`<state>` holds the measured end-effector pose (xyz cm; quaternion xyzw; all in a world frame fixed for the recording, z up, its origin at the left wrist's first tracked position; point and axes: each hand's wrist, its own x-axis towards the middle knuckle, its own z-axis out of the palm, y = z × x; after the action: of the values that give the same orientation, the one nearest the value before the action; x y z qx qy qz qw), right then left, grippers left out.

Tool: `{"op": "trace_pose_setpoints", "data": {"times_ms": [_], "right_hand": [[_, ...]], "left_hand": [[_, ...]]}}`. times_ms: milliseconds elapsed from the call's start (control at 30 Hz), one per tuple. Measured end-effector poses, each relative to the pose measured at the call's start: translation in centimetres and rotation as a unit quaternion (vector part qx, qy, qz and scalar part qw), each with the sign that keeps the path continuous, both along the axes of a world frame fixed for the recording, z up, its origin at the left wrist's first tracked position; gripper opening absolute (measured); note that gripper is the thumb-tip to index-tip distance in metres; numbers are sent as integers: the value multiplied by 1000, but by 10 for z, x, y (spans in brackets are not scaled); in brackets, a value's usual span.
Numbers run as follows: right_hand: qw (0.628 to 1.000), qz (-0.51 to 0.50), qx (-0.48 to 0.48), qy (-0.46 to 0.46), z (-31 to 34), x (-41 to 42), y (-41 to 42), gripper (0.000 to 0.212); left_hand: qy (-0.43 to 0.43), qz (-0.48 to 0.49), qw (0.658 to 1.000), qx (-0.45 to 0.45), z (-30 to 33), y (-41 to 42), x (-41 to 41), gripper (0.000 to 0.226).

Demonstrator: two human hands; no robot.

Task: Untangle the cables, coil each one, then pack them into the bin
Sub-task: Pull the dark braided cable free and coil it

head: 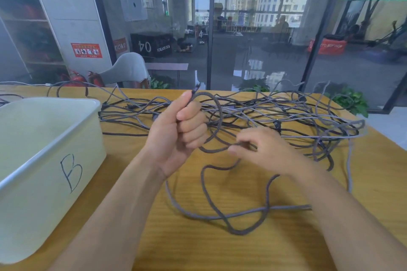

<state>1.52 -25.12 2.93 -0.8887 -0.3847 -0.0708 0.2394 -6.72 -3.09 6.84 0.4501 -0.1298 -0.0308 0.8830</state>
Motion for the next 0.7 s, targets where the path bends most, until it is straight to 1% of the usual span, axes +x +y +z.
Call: {"op": "trace_pose_setpoints", "data": {"times_ms": [67,133,200,233,267,300,333,400,433,467,500,533,567,633,667,700], "right_hand": [[996,-33,56,69,5,8,-18,52],[983,-14,108,151,12,9,-32,42],[962,14,135,237,18,7,-37,35],[956,-3,148,255,19,6,-37,33],[955,-41,160,247,19,6,-33,32],[959,-90,176,204,16,6,-28,34],[963,-143,192,127,14,6,-21,38],[948,-227,218,-45,7,4,-3,46],[938,-239,236,-90,3,2,5,46],[930,-235,261,-108,1,-1,12,44],[926,-224,286,-106,0,-3,17,39],[925,-202,309,-89,-1,-5,22,36],[924,-175,335,-51,0,-8,25,33],[906,-121,400,71,3,-13,30,33],[895,-102,416,125,4,-16,32,34],[892,-89,416,155,5,-20,33,32]], "left_hand": [[-2,18,999,38,2,4,-3,57],[-2,31,997,64,2,8,-4,56],[-3,33,996,85,0,9,-4,54],[-4,28,995,98,-1,8,-3,53],[-4,23,993,119,-2,6,-2,54],[-6,21,988,153,-4,1,-2,54],[-10,23,981,194,-6,-4,-1,55],[-20,32,963,267,-14,-18,0,55],[-26,40,955,292,-17,-23,1,53],[-33,49,949,310,-21,-27,2,53],[-40,60,943,325,-23,-30,3,52],[-46,70,937,338,-26,-31,5,52],[-50,81,932,349,-28,-33,6,51],[-54,101,925,362,-31,-35,8,51],[-55,113,924,362,-33,-36,8,52],[-57,124,923,361,-34,-37,9,52]]}}
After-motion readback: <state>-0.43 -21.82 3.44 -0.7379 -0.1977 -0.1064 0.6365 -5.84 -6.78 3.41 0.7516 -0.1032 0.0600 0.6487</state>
